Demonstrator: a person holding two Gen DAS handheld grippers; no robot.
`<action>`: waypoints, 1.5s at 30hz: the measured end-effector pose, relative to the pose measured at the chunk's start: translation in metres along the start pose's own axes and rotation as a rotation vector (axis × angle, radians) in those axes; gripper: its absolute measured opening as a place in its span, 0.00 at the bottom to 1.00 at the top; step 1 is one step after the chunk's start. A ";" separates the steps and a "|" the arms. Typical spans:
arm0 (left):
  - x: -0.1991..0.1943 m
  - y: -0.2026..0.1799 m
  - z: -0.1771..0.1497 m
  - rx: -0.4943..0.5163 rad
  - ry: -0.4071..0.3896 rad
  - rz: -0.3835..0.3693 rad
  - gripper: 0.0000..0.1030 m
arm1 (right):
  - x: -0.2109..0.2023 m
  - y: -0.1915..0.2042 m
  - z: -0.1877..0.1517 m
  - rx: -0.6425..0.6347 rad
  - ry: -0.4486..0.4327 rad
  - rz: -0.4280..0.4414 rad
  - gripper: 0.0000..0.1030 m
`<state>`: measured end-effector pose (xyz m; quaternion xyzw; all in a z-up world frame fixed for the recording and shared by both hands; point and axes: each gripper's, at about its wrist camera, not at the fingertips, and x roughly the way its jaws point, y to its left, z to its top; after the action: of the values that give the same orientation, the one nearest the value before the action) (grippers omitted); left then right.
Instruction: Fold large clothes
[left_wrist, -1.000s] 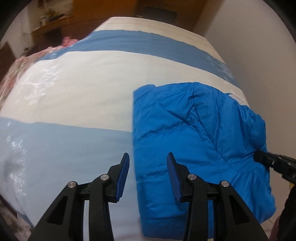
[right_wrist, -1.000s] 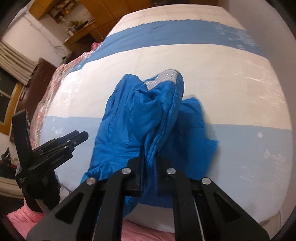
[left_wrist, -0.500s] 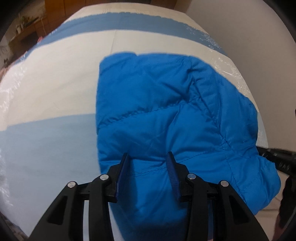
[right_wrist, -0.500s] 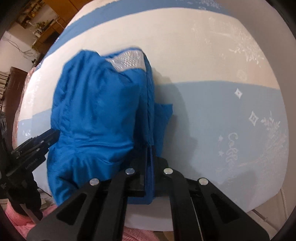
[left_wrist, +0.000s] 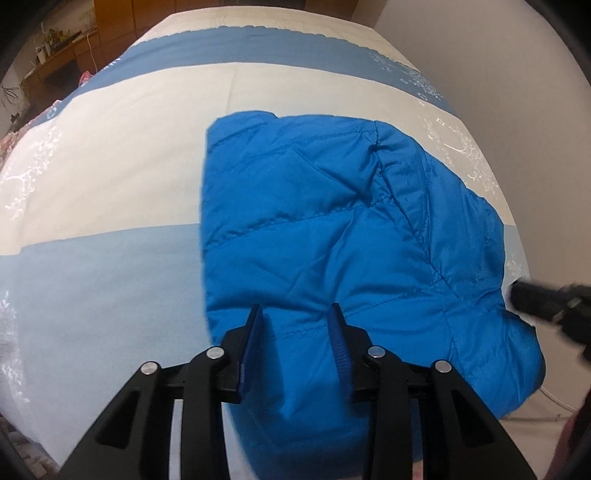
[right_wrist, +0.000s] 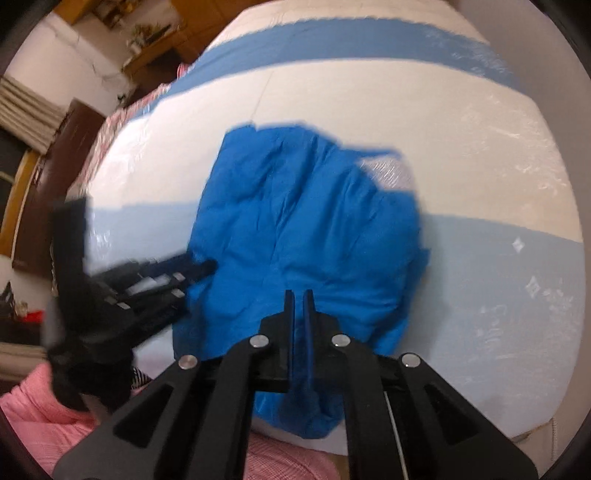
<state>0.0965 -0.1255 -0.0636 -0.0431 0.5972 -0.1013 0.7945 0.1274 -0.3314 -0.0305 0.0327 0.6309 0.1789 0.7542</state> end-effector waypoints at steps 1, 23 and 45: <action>-0.003 0.005 -0.002 0.005 0.000 -0.002 0.36 | 0.006 -0.002 -0.004 -0.004 0.020 -0.015 0.06; 0.000 0.004 0.004 0.048 -0.010 -0.040 0.37 | 0.032 -0.018 -0.044 0.101 0.000 -0.037 0.05; 0.067 -0.006 0.049 -0.014 -0.061 0.088 0.42 | 0.102 -0.078 0.028 0.220 -0.121 -0.066 0.00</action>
<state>0.1603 -0.1477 -0.1113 -0.0255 0.5748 -0.0607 0.8156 0.1862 -0.3671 -0.1425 0.1053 0.6007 0.0811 0.7883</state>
